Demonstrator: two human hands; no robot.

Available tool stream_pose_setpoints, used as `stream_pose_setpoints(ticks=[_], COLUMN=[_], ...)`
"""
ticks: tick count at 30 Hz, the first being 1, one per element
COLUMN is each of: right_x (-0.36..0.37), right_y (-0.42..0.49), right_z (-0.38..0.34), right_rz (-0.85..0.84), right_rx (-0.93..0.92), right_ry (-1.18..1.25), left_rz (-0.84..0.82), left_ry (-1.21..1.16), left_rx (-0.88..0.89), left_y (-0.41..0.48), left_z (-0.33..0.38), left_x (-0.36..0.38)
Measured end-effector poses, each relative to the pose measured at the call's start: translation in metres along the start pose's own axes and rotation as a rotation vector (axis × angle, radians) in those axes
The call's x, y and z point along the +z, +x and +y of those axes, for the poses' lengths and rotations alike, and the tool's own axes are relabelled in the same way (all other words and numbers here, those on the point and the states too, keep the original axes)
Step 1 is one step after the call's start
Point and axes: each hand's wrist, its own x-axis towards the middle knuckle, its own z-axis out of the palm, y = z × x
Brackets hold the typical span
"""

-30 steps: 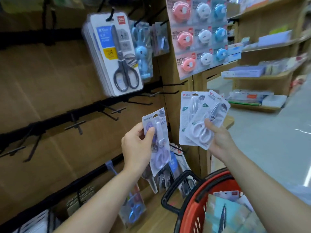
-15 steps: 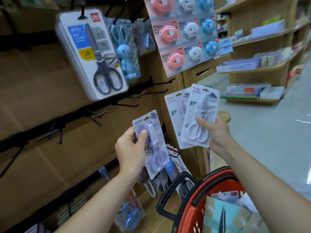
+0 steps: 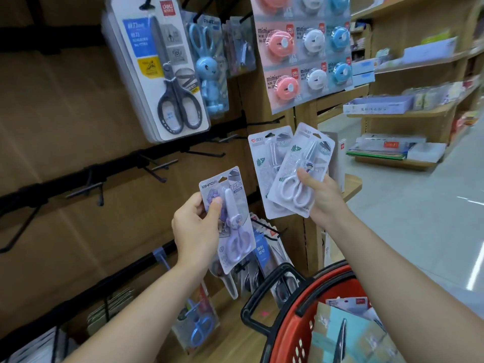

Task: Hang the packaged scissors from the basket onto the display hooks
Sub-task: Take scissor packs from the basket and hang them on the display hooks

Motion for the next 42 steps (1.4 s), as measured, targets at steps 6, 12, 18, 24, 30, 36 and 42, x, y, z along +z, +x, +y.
stream_pose_setpoints(ticks=[6, 12, 18, 24, 30, 36, 42], right_x=[0.010, 0.002, -0.012, 0.018, 0.022, 0.023, -0.001], right_y=[0.007, 0.002, -0.023, -0.003, 0.000, 0.010, -0.006], right_z=[0.007, 0.020, 0.002, -0.017, -0.021, -0.015, 0.010], right_rz=[0.137, 0.234, -0.030, -0.109, -0.101, 0.067, 0.107], right_rx=[0.002, -0.067, -0.059, -0.047, -0.014, 0.057, 0.166], right_ry=[-0.112, -0.377, -0.639, -0.757, -0.675, -0.763, -0.742], left_rz=[0.006, 0.003, 0.002, -0.014, -0.007, -0.003, 0.006], left_ry=[-0.015, -0.052, -0.108, -0.147, -0.171, -0.202, -0.288], left_rx=[-0.032, -0.065, -0.126, -0.165, -0.149, -0.168, -0.219], left_y=[-0.004, -0.007, -0.010, -0.012, -0.010, -0.013, -0.012], left_z=[-0.010, -0.014, -0.021, -0.019, -0.013, -0.013, -0.009], left_x=[-0.008, -0.017, -0.022, -0.019, -0.021, -0.021, -0.014])
